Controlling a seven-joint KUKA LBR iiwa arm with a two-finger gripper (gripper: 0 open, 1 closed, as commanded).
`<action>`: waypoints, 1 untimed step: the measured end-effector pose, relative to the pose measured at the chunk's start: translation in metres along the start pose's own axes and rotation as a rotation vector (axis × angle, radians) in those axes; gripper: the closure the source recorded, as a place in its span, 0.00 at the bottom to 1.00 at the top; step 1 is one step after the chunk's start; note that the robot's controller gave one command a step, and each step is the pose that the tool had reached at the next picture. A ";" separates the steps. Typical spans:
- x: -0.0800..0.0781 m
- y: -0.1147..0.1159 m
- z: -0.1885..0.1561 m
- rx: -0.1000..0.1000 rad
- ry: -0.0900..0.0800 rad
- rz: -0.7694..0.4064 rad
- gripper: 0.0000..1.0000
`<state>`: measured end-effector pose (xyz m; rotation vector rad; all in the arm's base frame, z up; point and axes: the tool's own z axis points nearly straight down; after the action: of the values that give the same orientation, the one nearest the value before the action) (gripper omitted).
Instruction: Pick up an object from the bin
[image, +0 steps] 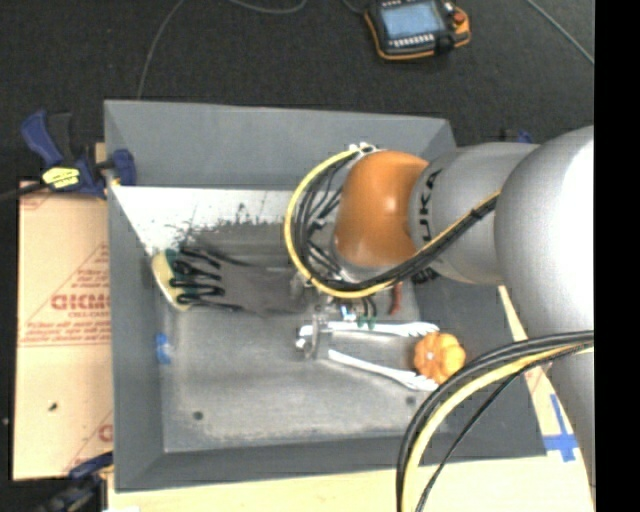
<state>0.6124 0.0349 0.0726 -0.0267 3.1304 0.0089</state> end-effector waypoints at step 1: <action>-0.013 0.076 0.001 -0.003 -0.011 -0.225 1.00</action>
Offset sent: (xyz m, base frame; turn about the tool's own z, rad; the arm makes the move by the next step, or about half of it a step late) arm 0.0000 0.0000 0.0000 0.0000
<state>0.6243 0.1113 0.0718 -0.3763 3.0961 0.0122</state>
